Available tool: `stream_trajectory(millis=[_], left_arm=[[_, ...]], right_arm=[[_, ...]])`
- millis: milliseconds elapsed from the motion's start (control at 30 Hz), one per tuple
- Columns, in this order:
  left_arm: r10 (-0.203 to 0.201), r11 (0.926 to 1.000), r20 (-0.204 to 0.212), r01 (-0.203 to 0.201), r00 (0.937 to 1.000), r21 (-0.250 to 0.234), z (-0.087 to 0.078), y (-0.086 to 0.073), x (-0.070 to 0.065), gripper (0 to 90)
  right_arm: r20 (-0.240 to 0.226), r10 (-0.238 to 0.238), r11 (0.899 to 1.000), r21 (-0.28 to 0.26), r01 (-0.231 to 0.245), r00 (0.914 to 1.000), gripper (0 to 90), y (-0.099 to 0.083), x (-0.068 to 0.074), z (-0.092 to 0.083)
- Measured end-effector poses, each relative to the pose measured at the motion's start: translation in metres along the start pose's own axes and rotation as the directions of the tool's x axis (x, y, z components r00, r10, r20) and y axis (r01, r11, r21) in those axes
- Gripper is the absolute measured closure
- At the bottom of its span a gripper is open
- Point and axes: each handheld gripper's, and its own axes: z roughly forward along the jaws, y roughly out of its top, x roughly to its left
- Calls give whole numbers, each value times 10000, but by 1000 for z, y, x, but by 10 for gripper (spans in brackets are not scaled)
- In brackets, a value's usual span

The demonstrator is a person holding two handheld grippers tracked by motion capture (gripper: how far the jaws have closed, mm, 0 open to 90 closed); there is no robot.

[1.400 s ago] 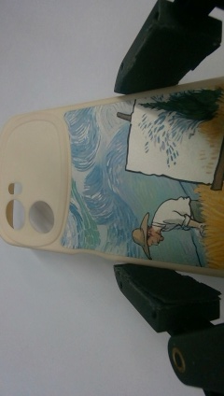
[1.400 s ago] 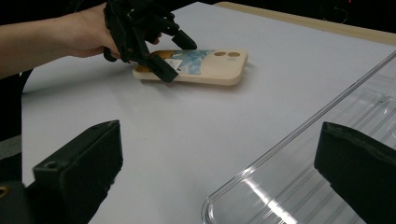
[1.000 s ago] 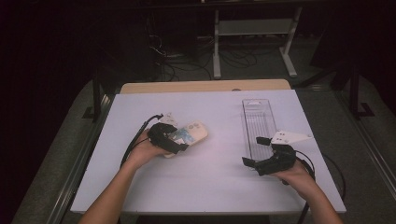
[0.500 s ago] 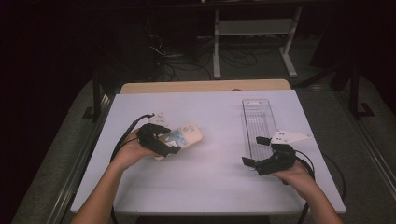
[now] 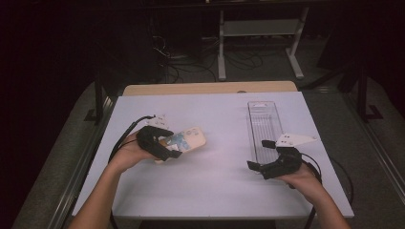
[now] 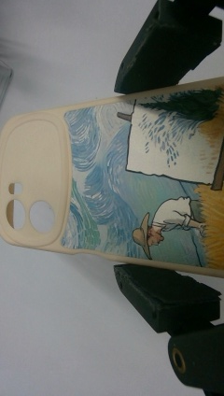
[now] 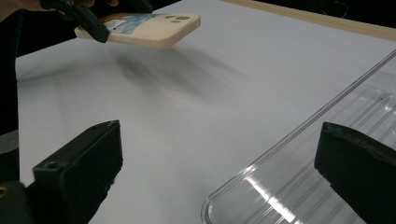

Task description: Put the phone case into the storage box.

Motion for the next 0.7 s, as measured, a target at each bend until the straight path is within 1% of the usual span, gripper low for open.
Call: stream_trajectory(millis=[33, 67, 167, 233, 300, 333, 433, 500, 567, 600, 633, 700], left_arm=[[70, 10000, -10, -70, 10000, -45, -1, 0, 0, 115], [57, 9999, 32, -57, 10000, -110, -1, 0, -1, 115], [151, 9998, 141, -149, 9998, -145, -2, 0, -1, 115], [148, 9998, 196, -145, 9997, -157, -2, 0, -2, 115], [277, 9996, 223, -275, 9994, -93, -2, 0, -2, 115], [270, 9996, 225, -268, 9994, -93, -2, 0, -2, 115], [265, 9994, 192, -260, 9995, -230, -3, 0, -2, 114], [244, 9994, 242, -238, 9994, -262, -3, 0, -2, 115], [271, 9995, 349, -264, 9990, -192, -3, 0, -3, 115], [215, 9996, 394, -207, 9990, -210, -2, 0, -4, 115], [321, 9993, 393, -313, 9987, -198, -2, 0, -4, 115], [379, 9992, 426, -373, 9984, -161, -1, 1, -5, 115]], right_arm=[[-1, -5, 10000, 26, 5, 10000, 7, 0, 0, 0], [-10, -32, 10000, 61, 32, 10000, 7, 1, 0, 0], [-38, -145, 9998, 109, 146, 9999, 7, 3, 1, -1], [-93, -260, 9996, 108, 261, 9996, 7, 8, 1, -2], [-153, -244, 9995, 198, 247, 9996, 7, 13, 1, -3], [-148, -271, 9994, 210, 274, 9995, 7, 15, 0, -3], [-343, -232, 9993, 270, 241, 9991, 7, 23, -2, -4], [-456, -275, 9990, 335, 291, 9986, 7, 27, -3, -3], [-566, -343, 9984, 427, 368, 9978, 7, 30, -4, -2], [-610, -346, 9981, 482, 375, 9975, 7, 31, -4, -2], [-661, -384, 9980, 484, 416, 9971, 7, 32, -5, -1], [-722, -406, 9976, 527, 445, 9966, 7, 35, -5, 1]])
